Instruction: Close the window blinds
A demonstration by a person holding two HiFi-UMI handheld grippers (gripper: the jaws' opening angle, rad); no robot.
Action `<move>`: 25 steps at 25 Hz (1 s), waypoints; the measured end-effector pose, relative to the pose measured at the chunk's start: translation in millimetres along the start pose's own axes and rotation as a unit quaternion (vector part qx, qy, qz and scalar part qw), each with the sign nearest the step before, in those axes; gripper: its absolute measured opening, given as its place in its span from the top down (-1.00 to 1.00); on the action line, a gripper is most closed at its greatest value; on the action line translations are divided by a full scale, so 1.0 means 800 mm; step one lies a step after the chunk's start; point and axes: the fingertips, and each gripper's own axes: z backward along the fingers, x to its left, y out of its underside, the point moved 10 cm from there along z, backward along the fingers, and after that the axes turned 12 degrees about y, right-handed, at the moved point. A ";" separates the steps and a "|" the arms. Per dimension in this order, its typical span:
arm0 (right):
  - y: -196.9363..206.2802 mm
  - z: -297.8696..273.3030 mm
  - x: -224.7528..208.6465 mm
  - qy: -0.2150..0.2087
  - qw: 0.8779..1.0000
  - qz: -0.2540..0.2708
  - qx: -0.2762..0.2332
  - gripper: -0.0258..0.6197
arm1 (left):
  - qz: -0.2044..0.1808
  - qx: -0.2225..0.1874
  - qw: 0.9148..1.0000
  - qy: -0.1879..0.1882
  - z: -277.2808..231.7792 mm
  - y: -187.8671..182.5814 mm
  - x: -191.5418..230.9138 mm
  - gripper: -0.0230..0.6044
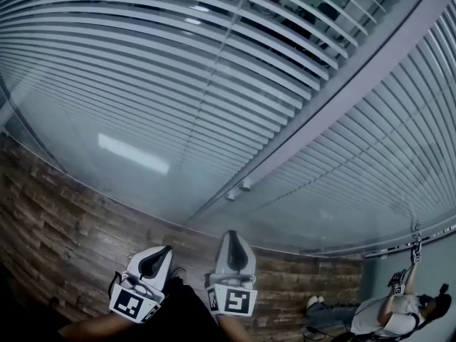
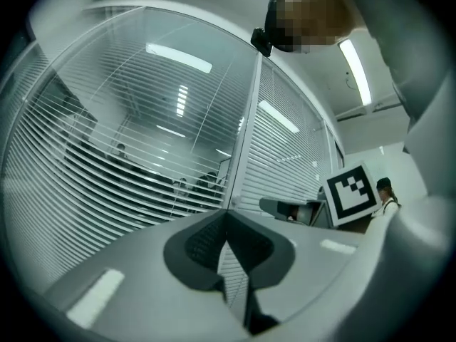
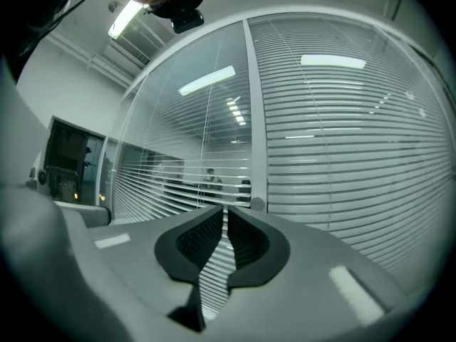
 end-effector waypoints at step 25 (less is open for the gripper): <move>-0.006 -0.122 -0.008 0.061 0.998 -0.017 0.012 0.50 | -0.048 -0.023 0.998 0.028 -0.026 -0.019 0.050 0.93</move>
